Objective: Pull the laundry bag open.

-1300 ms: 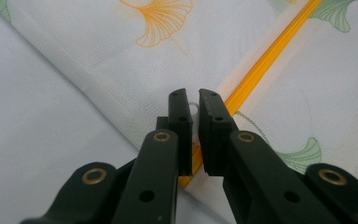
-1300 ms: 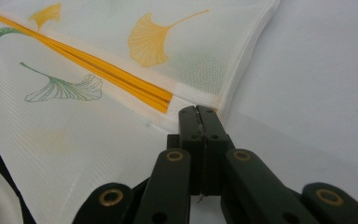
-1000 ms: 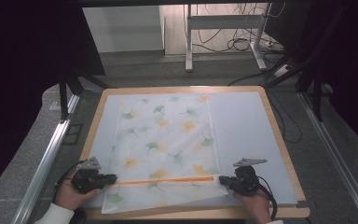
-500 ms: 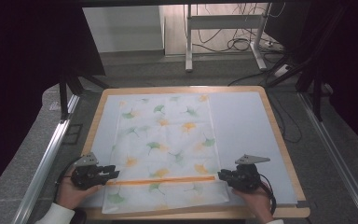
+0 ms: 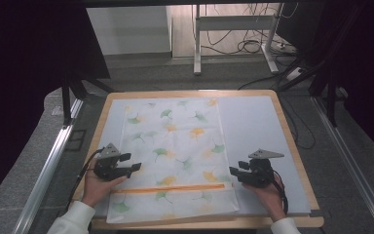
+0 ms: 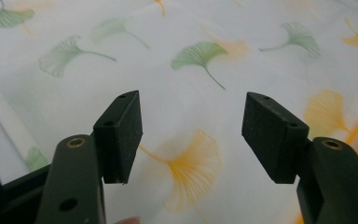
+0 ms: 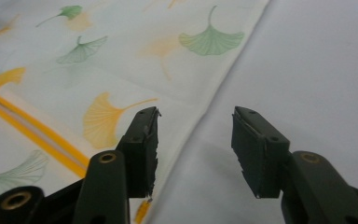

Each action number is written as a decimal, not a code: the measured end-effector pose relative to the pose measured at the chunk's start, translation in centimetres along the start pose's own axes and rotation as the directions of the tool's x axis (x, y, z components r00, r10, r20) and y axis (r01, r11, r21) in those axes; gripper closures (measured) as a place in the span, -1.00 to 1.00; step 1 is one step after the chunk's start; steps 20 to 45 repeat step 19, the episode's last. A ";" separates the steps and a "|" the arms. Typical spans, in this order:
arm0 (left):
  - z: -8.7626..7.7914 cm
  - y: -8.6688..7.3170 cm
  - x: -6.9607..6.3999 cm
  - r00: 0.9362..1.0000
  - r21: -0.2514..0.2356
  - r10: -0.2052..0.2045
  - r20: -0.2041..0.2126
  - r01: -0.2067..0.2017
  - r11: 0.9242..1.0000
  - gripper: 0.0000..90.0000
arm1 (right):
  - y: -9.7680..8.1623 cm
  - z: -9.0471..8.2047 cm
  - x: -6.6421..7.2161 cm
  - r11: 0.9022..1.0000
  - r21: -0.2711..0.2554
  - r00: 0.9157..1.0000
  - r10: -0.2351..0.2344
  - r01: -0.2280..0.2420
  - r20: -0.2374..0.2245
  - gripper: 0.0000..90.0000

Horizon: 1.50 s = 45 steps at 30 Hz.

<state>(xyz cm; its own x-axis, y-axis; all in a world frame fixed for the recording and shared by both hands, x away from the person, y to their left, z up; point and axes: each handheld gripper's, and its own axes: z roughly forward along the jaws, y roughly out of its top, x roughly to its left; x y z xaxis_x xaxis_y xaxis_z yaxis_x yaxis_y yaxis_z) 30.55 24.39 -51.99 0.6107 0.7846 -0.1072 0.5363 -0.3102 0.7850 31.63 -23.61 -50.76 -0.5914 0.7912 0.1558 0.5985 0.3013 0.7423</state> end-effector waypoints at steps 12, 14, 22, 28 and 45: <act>-0.7 -1.0 0.7 0.998 -0.001 0.035 -0.044 -0.035 0.999 -0.24 | -1.5 -1.6 -1.7 0.997 -0.073 0.996 0.042 -0.036 0.081 0.02; -0.8 -1.1 0.8 0.999 -0.007 0.027 -0.042 -0.027 1.000 -0.24 | -1.5 -1.4 -1.4 0.999 -0.054 0.997 0.010 -0.006 0.076 -0.01; -0.7 -1.1 0.8 0.999 -0.001 0.024 -0.032 -0.024 1.000 -0.24 | -1.6 -1.5 -1.3 0.998 -0.062 0.998 -0.003 0.007 0.070 -0.04; -0.7 -1.1 0.8 0.999 -0.001 0.024 -0.032 -0.024 1.000 -0.24 | -1.6 -1.5 -1.3 0.998 -0.062 0.998 -0.003 0.007 0.070 -0.04; -0.7 -1.1 0.8 0.999 -0.001 0.024 -0.032 -0.024 1.000 -0.24 | -1.6 -1.5 -1.3 0.998 -0.062 0.998 -0.003 0.007 0.070 -0.04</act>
